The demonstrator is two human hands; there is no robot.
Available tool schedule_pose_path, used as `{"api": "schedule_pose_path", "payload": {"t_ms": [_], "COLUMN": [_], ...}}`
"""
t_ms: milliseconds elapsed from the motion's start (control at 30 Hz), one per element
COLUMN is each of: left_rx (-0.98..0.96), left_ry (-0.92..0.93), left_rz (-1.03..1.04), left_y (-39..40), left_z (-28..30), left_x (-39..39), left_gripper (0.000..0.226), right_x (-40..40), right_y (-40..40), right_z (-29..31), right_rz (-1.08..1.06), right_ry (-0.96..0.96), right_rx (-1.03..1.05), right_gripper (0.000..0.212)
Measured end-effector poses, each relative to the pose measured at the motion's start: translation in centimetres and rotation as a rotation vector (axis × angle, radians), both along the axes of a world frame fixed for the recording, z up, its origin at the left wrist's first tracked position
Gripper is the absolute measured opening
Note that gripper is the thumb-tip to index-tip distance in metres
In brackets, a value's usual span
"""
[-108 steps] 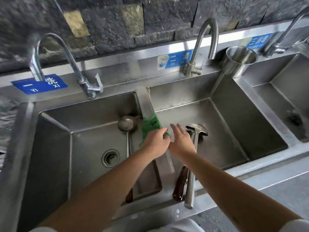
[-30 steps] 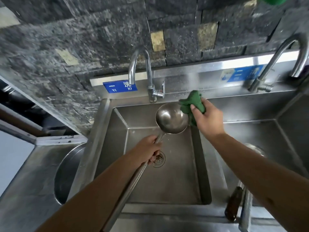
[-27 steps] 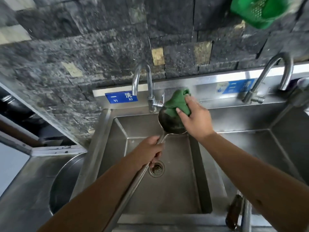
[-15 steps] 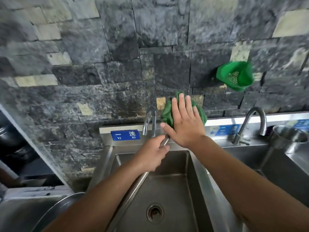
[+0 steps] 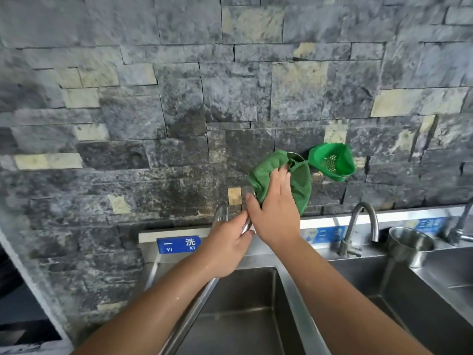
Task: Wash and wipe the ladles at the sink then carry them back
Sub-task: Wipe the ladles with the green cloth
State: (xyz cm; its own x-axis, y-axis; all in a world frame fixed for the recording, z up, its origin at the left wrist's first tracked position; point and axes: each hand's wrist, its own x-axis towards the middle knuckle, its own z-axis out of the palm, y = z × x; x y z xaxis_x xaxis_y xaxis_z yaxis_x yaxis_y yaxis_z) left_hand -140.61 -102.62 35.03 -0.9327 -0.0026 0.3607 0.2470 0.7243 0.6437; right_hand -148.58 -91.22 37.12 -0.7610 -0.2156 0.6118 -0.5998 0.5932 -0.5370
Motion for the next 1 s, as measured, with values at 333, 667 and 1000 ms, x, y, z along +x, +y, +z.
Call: {"api": "schedule_pose_path", "payload": {"t_ms": [333,667,1000], "left_rx": [0.076,0.82,0.984], "left_ry": [0.087,-0.286,-0.368], "left_rz": [-0.008,-0.063,-0.171], "left_y": [0.7,-0.1,-1.3], "left_z": [2.0,0.2,0.7], "left_x": [0.2,0.2,1.3], "left_gripper": [0.019,0.012,0.015], "right_x": [2.0,1.0,1.5], "right_y": [-1.1,-0.9,3.2], "right_z": [1.8,-0.7,3.8], "right_rz": [-0.023,0.472,0.34], "right_ry": [-0.168,-0.756,-0.16], "right_rx": [-0.496,-1.154,-0.965], "right_gripper": [0.013,0.009,0.004]}}
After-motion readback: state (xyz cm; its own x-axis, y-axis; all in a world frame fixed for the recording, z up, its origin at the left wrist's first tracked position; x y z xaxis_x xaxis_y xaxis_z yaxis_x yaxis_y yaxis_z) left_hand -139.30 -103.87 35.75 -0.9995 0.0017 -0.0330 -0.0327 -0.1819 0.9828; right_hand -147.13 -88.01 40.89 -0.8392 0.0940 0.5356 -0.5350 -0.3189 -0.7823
